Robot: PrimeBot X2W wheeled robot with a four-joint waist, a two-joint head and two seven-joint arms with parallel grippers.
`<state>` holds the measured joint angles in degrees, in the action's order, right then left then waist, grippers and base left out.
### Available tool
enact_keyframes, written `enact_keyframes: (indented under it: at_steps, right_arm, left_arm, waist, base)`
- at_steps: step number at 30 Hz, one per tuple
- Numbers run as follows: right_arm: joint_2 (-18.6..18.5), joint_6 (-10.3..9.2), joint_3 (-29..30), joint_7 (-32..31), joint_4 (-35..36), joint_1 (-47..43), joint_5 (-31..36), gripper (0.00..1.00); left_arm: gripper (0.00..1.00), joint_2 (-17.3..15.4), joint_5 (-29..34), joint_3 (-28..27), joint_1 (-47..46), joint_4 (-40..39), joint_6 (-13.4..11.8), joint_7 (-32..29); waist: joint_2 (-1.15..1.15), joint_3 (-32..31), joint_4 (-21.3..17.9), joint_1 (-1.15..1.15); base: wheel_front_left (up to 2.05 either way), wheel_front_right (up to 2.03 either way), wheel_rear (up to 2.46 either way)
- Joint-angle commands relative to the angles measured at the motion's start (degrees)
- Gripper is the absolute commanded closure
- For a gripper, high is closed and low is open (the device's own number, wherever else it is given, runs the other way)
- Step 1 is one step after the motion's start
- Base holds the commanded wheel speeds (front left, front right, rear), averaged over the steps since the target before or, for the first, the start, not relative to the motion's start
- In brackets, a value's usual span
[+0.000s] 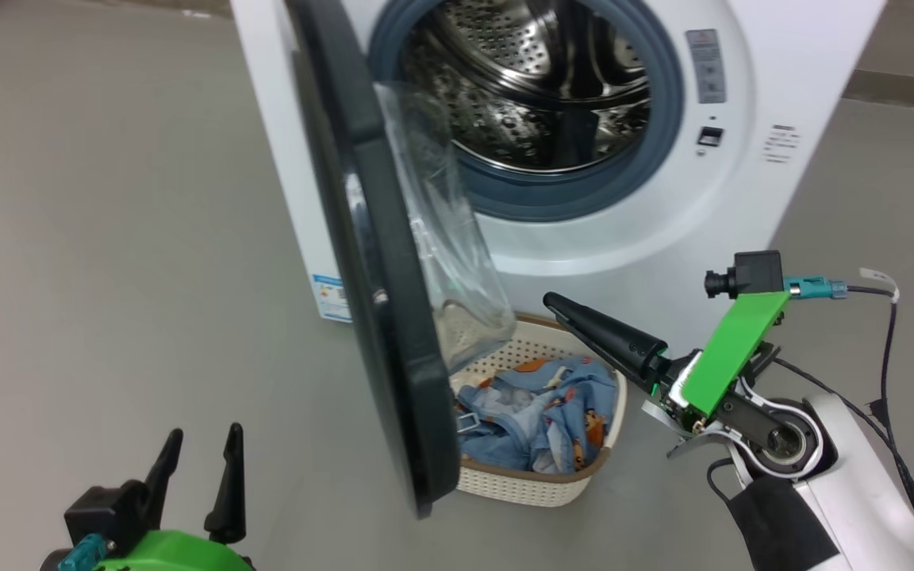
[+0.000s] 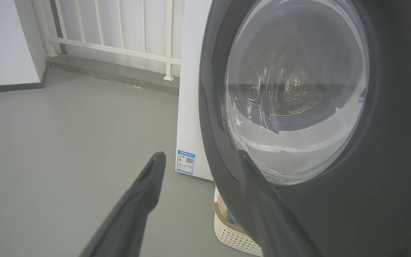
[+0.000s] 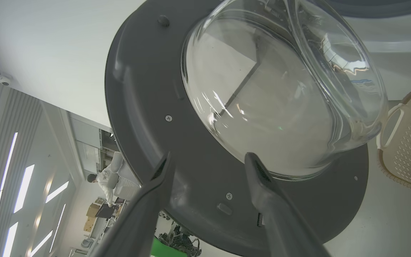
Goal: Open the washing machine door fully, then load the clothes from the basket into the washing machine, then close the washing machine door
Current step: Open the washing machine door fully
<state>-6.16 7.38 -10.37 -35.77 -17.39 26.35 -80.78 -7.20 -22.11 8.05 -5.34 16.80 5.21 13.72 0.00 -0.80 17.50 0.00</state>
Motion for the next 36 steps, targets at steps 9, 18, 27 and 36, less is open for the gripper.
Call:
enact_keyframes:
  at_steps: [9,18,27,36]
  right_arm:
    - [-2.2,0.11,-2.4,7.2,9.7,-4.0,7.0,0.00]
    - [-5.4,0.11,-4.0,15.4,14.2,-7.7,16.1,0.00]
    - [-8.8,0.11,-4.9,28.4,14.8,-11.6,32.8,0.00]
    - [-7.3,0.11,0.8,39.7,15.0,-17.9,46.8,0.00]
  left_arm:
    - [0.00,-1.2,-0.7,-3.2,-0.3,-2.3,-0.6,1.1]
    - [0.00,-1.2,-0.3,-4.6,0.5,-3.3,-1.1,1.2]
    - [0.00,-1.0,0.2,-5.5,1.5,-5.0,-1.4,1.3]
    - [0.00,-0.4,0.6,-6.5,2.3,-5.7,-1.0,1.3]
  waist:
    - [0.00,-0.6,-8.9,0.00]
    - [0.00,-0.7,-14.7,0.00]
    - [0.00,-0.6,-17.4,0.00]
    - [0.00,-0.8,-18.5,0.00]
  base:
    - [0.00,0.00,0.00]
    - [0.00,0.00,0.00]
    - [0.00,0.00,0.00]
    - [0.00,0.00,0.00]
